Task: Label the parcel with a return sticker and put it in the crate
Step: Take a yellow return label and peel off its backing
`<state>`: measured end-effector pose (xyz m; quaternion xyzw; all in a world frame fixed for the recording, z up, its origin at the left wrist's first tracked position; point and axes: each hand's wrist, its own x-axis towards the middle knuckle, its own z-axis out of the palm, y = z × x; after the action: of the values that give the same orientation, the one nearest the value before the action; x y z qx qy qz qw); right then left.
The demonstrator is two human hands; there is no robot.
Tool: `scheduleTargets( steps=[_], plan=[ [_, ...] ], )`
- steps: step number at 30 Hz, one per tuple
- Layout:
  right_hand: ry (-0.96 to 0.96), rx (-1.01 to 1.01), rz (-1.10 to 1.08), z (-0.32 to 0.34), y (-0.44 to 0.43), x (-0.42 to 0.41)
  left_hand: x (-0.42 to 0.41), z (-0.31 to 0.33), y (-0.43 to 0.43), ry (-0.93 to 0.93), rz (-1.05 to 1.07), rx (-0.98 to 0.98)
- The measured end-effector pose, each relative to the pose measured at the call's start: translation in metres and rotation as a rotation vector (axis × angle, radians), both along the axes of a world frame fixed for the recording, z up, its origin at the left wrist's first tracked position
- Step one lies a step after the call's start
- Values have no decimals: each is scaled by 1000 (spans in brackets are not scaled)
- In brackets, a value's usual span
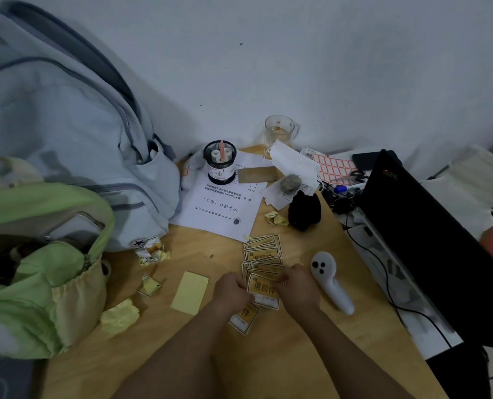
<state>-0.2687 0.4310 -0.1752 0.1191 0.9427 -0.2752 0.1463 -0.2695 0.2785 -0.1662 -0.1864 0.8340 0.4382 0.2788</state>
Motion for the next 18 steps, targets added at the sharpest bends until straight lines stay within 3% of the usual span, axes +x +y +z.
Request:
scheduleTargets(
  steps=[4, 9, 18],
  plan=[
    [-23, -364, -141, 21, 5, -2, 1, 10, -6, 62, 73, 42],
    [-102, -568, -184, 51, 7, 0, 3, 28, -24, 64, 159, 219],
    [-17, -604, -172, 105, -23, 20, 30, 84, -55, 162, 255, 333]
  ],
)
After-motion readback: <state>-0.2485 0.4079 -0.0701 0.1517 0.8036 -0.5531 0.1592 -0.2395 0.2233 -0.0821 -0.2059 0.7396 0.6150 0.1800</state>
